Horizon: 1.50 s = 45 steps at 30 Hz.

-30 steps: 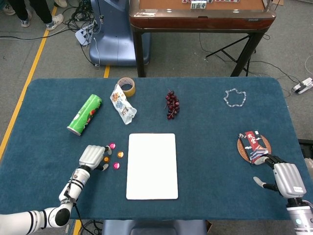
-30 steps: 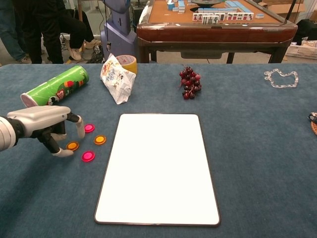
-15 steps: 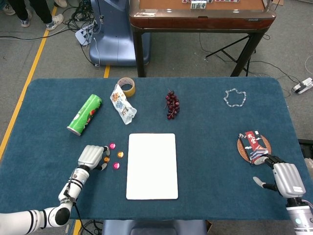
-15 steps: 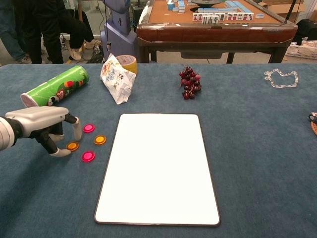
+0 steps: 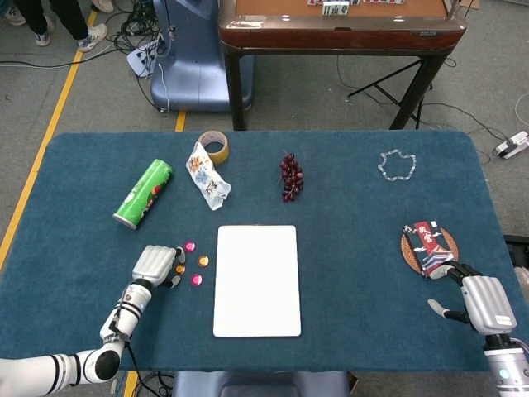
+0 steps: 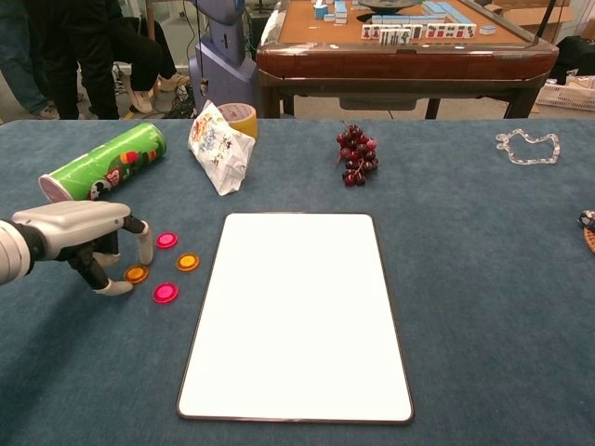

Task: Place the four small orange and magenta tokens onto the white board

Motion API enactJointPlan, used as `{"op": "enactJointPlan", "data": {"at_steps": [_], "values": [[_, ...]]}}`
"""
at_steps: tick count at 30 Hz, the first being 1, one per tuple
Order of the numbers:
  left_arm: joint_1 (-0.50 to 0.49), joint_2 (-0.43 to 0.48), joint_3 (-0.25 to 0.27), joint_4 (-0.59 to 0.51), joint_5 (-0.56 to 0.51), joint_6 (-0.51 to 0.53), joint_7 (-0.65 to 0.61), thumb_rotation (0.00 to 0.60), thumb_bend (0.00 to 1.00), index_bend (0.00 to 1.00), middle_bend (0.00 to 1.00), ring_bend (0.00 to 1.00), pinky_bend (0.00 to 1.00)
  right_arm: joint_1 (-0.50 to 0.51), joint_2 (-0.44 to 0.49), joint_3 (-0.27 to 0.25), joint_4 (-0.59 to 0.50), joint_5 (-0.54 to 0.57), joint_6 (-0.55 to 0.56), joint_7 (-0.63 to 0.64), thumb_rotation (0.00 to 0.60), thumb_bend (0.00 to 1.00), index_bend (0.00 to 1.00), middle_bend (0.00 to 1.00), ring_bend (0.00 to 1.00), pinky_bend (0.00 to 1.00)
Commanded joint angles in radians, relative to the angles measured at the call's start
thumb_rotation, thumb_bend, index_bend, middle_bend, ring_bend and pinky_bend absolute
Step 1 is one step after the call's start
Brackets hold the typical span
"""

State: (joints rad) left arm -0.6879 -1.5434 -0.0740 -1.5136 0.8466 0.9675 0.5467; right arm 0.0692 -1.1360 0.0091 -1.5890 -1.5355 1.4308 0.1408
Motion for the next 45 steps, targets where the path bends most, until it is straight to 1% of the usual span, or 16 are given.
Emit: {"op": "enactJointPlan", "data": {"at_steps": [1, 4, 12, 19, 25, 29, 33, 37, 42, 45], "values": [[0.002, -0.003, 0.0, 0.003, -0.002, 0.004, -0.002, 0.6, 0.33, 0.53, 1.0, 1.0, 1.0, 0.0, -0.001, 0.0, 0.002, 0.001, -0.001, 0.001, 0.6, 0.13, 0.43, 0.37, 0.36, 0.52], [0.004, -0.008, 0.002, 0.007, -0.001, 0.009, -0.002, 0.6, 0.35, 0.54, 1.0, 1.0, 1.0, 0.001, -0.002, -0.001, 0.003, 0.001, -0.003, 0.001, 0.6, 0.13, 0.43, 0.37, 0.36, 0.52], [0.004, -0.009, 0.005, 0.006, -0.002, 0.011, 0.001, 0.6, 0.36, 0.56, 1.0, 1.0, 1.0, 0.002, -0.007, -0.002, 0.008, 0.002, -0.006, 0.004, 0.6, 0.13, 0.43, 0.37, 0.36, 0.52], [0.003, 0.007, -0.014, -0.026, -0.003, 0.019, -0.016, 0.6, 0.37, 0.58, 1.0, 1.0, 1.0, 0.002, -0.008, 0.0, 0.011, 0.004, -0.005, 0.007, 0.6, 0.13, 0.43, 0.37, 0.36, 0.52], [-0.016, 0.059, -0.058, -0.133, 0.015, 0.045, -0.017, 0.6, 0.37, 0.58, 1.0, 1.0, 1.0, 0.002, -0.01, 0.002, 0.013, 0.004, -0.004, 0.011, 0.6, 0.13, 0.43, 0.37, 0.36, 0.52], [-0.045, 0.087, -0.088, -0.226, 0.026, 0.059, 0.01, 0.6, 0.37, 0.58, 1.0, 1.0, 1.0, 0.003, -0.012, 0.002, 0.014, 0.003, -0.004, 0.013, 0.6, 0.13, 0.43, 0.37, 0.36, 0.52], [-0.083, 0.093, -0.106, -0.312, 0.01, 0.057, 0.051, 0.6, 0.37, 0.58, 1.0, 1.0, 1.0, 0.002, -0.012, 0.002, 0.015, 0.002, 0.0, 0.015, 0.6, 0.13, 0.43, 0.37, 0.36, 0.52], [-0.131, 0.074, -0.123, -0.383, -0.017, 0.062, 0.099, 0.6, 0.37, 0.58, 1.0, 1.0, 1.0, -0.003, -0.01, 0.001, 0.018, 0.004, 0.003, 0.021, 0.6, 0.13, 0.43, 0.37, 0.36, 0.52], [-0.184, 0.025, -0.134, -0.401, -0.043, 0.08, 0.151, 0.6, 0.37, 0.58, 1.0, 1.0, 1.0, -0.009, -0.01, -0.002, 0.026, 0.004, 0.009, 0.034, 0.6, 0.13, 0.43, 0.37, 0.36, 0.52], [-0.208, 0.0, -0.131, -0.402, -0.055, 0.089, 0.173, 0.6, 0.37, 0.57, 1.0, 1.0, 1.0, -0.012, -0.01, -0.003, 0.033, 0.006, 0.011, 0.042, 0.6, 0.13, 0.43, 0.37, 0.36, 0.52]]}}
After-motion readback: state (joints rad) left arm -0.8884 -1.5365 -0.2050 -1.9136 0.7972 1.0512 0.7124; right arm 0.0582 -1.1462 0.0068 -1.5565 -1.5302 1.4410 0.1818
